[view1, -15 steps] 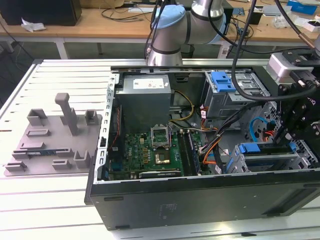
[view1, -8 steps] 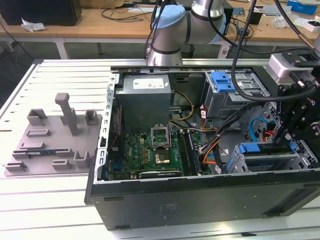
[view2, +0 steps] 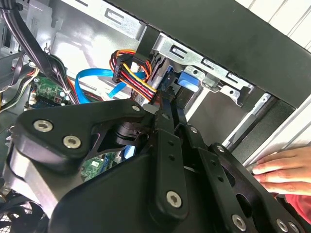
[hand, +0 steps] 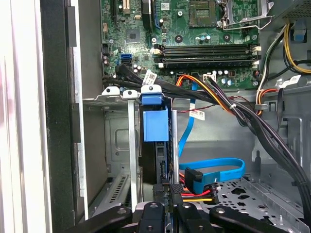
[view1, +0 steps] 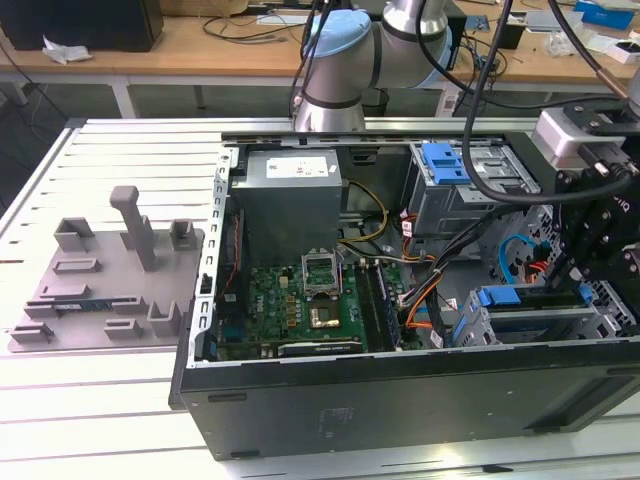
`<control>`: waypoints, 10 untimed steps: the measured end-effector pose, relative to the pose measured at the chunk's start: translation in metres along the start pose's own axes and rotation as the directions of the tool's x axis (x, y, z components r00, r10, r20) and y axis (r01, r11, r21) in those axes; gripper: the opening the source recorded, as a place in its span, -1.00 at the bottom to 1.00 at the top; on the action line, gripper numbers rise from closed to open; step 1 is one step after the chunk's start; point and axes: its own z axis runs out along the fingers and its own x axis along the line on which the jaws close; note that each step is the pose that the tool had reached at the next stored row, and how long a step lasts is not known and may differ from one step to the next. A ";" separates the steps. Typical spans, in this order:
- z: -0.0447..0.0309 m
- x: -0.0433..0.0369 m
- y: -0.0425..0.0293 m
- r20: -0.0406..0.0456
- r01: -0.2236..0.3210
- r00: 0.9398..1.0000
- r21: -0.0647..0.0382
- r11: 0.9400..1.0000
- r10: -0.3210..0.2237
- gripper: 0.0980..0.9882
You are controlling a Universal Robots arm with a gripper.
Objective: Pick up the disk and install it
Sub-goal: 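Insert the first disk wire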
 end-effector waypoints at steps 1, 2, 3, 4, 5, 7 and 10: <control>0.0002 0.0000 0.0000 0.000 0.000 1.000 0.000 1.000 0.000 -0.85; 0.0005 0.0000 0.0000 0.000 0.000 1.000 0.000 1.000 0.000 -0.85; 0.0005 0.0000 0.0000 0.000 0.000 1.000 0.000 1.000 0.000 -0.85; 0.0006 0.0000 0.0000 0.000 0.000 1.000 0.000 1.000 0.000 -0.85; 0.0008 0.0000 0.0000 0.000 0.000 1.000 0.000 1.000 0.000 -0.85; 0.0017 0.0000 0.0001 0.000 0.000 1.000 0.000 1.000 0.000 -0.85; 0.0025 0.0000 0.0001 0.000 0.000 1.000 0.000 1.000 0.000 -0.85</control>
